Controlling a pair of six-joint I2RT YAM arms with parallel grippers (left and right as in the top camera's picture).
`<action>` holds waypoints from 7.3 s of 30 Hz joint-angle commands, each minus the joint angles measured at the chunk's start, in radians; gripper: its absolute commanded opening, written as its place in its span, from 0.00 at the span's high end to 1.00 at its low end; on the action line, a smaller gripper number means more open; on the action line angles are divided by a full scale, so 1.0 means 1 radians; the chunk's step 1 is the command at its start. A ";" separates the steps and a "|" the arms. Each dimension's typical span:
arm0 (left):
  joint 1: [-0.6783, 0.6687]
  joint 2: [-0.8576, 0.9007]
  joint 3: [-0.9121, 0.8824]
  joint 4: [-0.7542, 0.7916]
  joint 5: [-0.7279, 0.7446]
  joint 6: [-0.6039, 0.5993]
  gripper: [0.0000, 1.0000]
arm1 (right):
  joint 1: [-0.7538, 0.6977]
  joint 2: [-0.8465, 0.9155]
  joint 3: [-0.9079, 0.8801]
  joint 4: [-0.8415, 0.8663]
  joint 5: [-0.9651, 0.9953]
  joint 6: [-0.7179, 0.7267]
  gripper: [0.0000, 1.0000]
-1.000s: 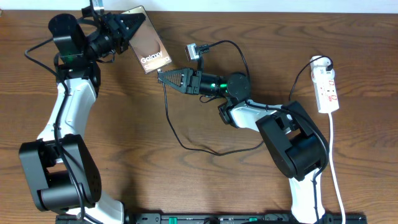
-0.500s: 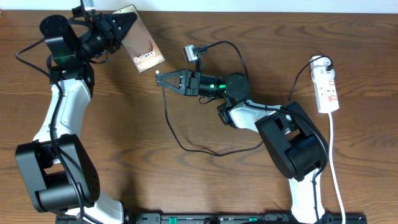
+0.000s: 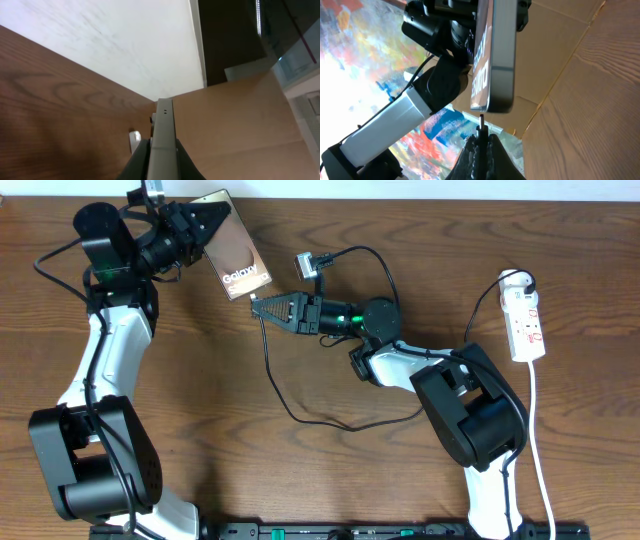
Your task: Plug charger to phone and switch on socket
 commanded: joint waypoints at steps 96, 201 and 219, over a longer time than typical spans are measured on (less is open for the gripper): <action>0.000 -0.016 0.008 0.012 0.199 0.114 0.92 | 0.009 -0.001 0.015 0.032 0.174 0.008 0.70; 0.002 -0.016 0.005 0.008 0.159 0.138 0.93 | 0.009 -0.001 0.015 -0.053 -0.011 -0.037 0.14; 0.115 -0.016 0.005 -0.003 0.331 0.089 0.93 | -0.140 -0.001 0.015 -0.201 -0.028 -0.170 0.01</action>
